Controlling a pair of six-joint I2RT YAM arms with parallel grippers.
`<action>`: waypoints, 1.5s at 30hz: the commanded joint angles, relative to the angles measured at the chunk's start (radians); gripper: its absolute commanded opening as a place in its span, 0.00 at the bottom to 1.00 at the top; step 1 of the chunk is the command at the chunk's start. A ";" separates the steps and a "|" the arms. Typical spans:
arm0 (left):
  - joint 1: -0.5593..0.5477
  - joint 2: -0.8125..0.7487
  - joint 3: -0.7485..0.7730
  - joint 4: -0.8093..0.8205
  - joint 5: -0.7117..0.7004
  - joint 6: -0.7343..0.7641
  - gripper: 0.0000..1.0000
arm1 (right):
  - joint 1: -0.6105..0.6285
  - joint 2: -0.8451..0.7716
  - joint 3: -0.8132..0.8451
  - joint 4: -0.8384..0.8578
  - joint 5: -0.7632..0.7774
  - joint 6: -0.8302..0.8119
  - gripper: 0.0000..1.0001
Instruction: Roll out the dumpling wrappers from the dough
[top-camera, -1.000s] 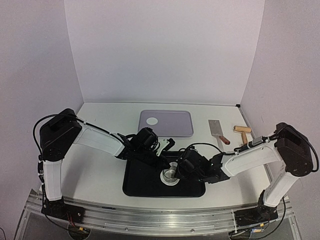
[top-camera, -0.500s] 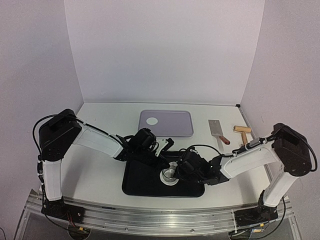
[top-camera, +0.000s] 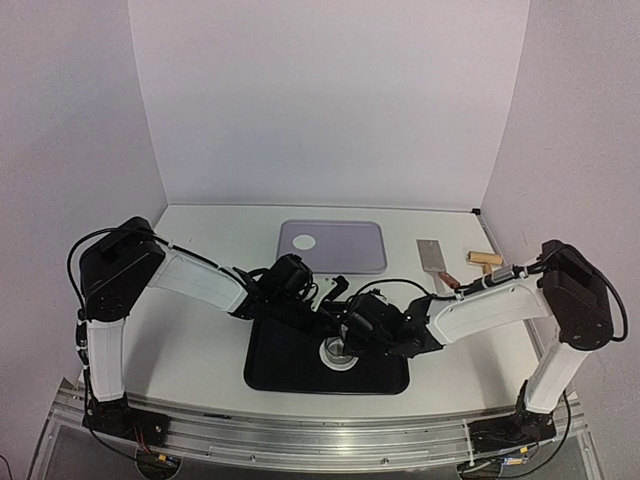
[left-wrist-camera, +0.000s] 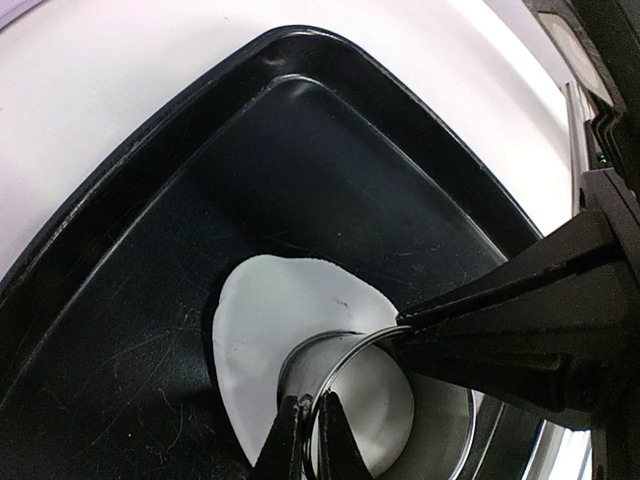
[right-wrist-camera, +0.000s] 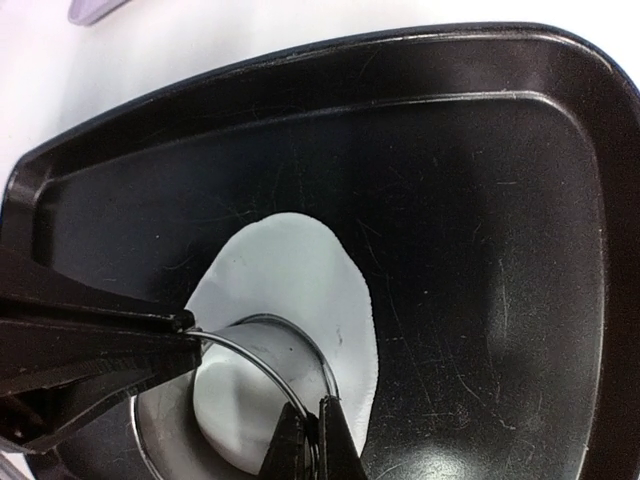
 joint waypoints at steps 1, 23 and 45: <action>-0.103 0.135 -0.019 -0.289 0.157 -0.007 0.00 | -0.054 0.010 -0.246 -0.227 -0.028 0.060 0.00; -0.085 0.085 -0.004 -0.356 0.163 -0.012 0.00 | -0.158 0.162 0.012 -0.235 -0.083 -0.170 0.00; 0.043 0.233 0.035 -0.304 -0.002 0.260 0.00 | 0.014 0.099 -0.056 -0.180 -0.123 0.372 0.00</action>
